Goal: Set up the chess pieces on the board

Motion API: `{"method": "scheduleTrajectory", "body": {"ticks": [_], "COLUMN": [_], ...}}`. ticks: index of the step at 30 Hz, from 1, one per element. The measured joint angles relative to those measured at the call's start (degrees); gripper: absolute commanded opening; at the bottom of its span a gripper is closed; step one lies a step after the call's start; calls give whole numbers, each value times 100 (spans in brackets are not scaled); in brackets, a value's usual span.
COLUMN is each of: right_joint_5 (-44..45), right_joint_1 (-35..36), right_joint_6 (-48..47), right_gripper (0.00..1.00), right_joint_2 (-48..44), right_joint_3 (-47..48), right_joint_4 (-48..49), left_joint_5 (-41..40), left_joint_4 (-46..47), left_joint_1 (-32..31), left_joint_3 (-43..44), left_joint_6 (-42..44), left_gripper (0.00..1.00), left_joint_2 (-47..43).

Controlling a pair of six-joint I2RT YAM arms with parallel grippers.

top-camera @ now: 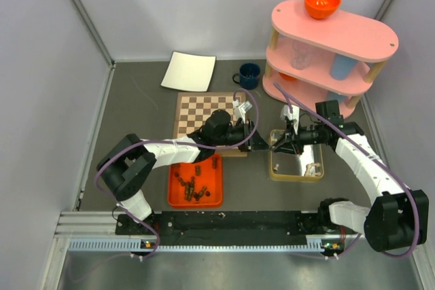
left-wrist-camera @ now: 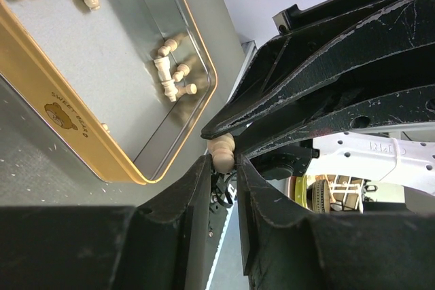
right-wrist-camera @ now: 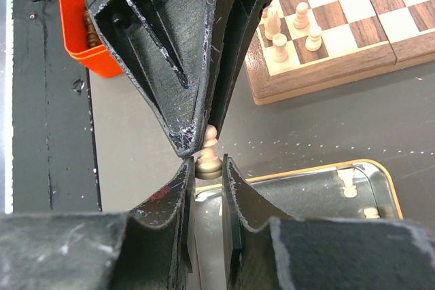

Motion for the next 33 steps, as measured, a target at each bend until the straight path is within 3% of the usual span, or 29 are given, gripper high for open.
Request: {"method": "scheduleTrajectory", "body": {"ticks": [11,14,17,20,21,24,27,33], "right_joint_5": [-17,-28,-26,-26,-26,-22,50,459], "right_joint_1": [0,0,-11,-22,-24,-24,-24,-133], "right_joint_6": [-2,-2,-4,-4,-4,15,28,109], "right_gripper": [6,7,9,20,32,50,60,64], "right_joint_2": [0,0,0,0,0,0,-2,-118], "right_joint_3": [0,0,0,0,0,0,0,0], "right_joint_4": [0,0,0,2,0,-4,-2,0], "left_joint_5": [0,-2,4,17,17,15,-7,-553], "left_joint_4": [-13,-33,-68,-72,-74,-138,-446,-2221], "left_joint_1": [0,0,0,2,2,9,57,315], "left_joint_3": [13,39,42,57,57,63,63,262], "left_joint_6": [0,17,37,42,44,90,302,1491], "left_gripper": [25,17,1,0,0,0,0,0], "left_joint_2": [0,0,0,0,0,-11,-116,-925]}}
